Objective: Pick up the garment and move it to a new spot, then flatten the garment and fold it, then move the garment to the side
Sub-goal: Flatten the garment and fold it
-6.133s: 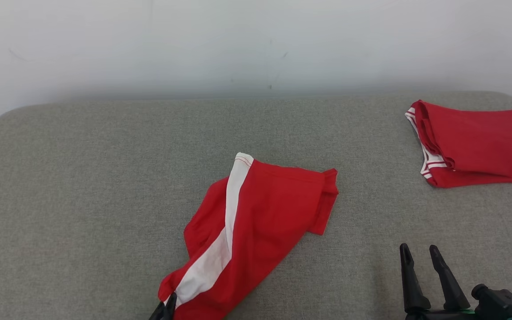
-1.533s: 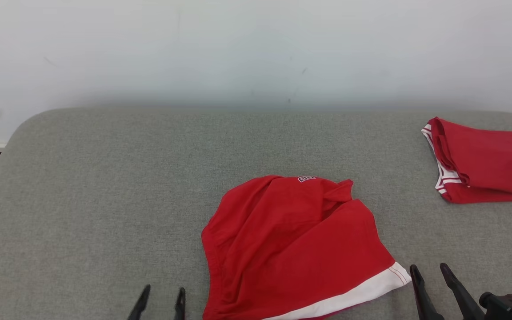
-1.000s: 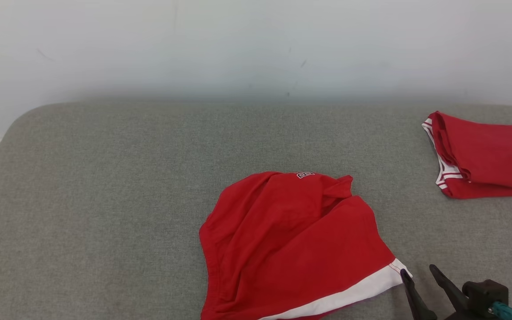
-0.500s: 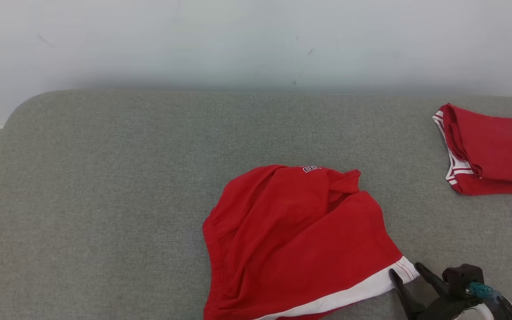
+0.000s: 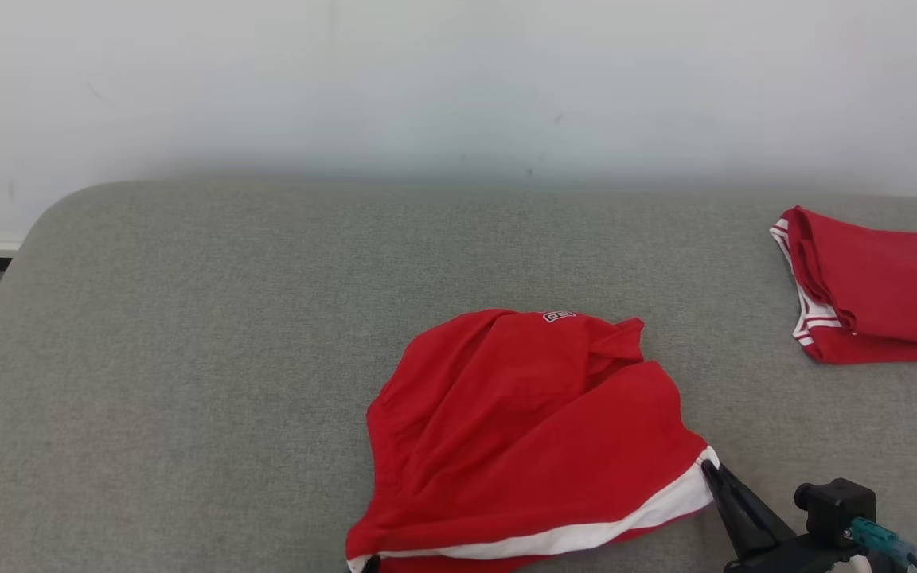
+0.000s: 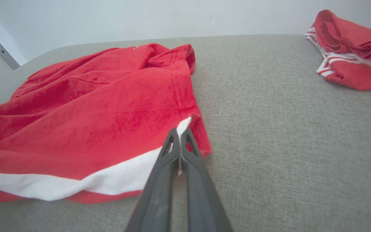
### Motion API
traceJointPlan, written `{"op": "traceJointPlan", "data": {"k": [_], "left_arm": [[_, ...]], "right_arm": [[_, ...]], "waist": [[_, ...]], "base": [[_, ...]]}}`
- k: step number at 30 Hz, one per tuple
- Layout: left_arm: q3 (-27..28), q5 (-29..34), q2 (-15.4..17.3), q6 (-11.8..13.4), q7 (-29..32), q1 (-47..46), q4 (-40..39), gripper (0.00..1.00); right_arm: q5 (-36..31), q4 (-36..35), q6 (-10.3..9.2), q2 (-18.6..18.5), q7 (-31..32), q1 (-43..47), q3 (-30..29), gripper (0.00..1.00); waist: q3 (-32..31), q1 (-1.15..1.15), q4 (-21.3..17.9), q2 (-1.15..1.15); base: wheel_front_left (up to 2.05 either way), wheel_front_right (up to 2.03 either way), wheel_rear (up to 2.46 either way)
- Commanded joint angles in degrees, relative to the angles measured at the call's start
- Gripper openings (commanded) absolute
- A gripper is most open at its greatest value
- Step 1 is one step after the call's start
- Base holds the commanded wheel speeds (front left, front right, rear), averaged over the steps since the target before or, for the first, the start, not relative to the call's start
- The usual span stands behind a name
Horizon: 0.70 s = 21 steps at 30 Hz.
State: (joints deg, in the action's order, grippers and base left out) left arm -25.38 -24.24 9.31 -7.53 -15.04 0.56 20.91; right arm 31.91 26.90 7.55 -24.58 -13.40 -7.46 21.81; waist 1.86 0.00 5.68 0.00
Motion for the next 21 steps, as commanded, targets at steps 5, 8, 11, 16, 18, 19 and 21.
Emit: {"op": "traceJointPlan", "data": {"k": [5, 8, 11, 16, 18, 19, 21], "left_arm": [[3.0, 2.5, 1.0, 0.1, -0.2, -0.2, -4.7, 0.00], [3.7, 2.9, 1.8, 0.1, -0.2, -1.9, -6.0, 0.00], [4.0, 3.3, 3.8, 0.1, -0.2, -5.9, -7.3, 0.00], [0.5, 2.2, 8.9, 0.1, 2.8, -19.1, -9.2, 0.00], [-0.8, 0.8, 11.3, 0.1, 4.8, -25.8, -9.6, 0.00], [-1.2, -0.1, 12.3, 0.1, 5.6, -29.3, -9.8, 0.00], [-2.7, -2.3, 13.9, 0.1, 7.7, -36.4, -9.6, 0.00]], "right_arm": [[1.4, -6.1, -0.16, 0.1, -0.2, 1.0, -0.7, 0.00], [2.0, -8.0, -0.16, 0.1, 0.4, -0.1, -1.1, 0.00], [2.5, -10.4, -0.16, 0.1, 1.9, -2.7, -1.7, 0.00], [3.0, -11.8, -0.17, 0.3, 4.5, -11.4, -4.6, 0.00], [3.4, -11.3, -0.17, 0.7, 5.7, -17.1, -5.7, 0.00], [3.6, -10.7, -0.17, 1.0, 6.4, -20.1, -6.1, 0.00], [4.0, -9.5, -0.17, 1.6, 7.4, -26.7, -6.7, 0.00]], "waist": [[-0.5, 0.00, -1.8, 0.00], [-0.4, 0.00, -2.2, 0.00], [0.3, 0.00, -2.9, 0.00], [3.6, 0.00, -3.8, 0.00], [6.0, 0.00, -4.4, 0.00], [7.4, 0.00, -4.8, 0.00], [10.3, 0.00, -5.2, 0.00]], "base": [[0.00, 0.00, 0.00], [0.00, 0.00, 0.00], [0.00, 0.00, 0.00], [0.00, 0.00, 0.00], [0.00, 0.00, 0.00], [0.00, 0.00, 0.00], [0.00, 0.00, 0.00]]}}
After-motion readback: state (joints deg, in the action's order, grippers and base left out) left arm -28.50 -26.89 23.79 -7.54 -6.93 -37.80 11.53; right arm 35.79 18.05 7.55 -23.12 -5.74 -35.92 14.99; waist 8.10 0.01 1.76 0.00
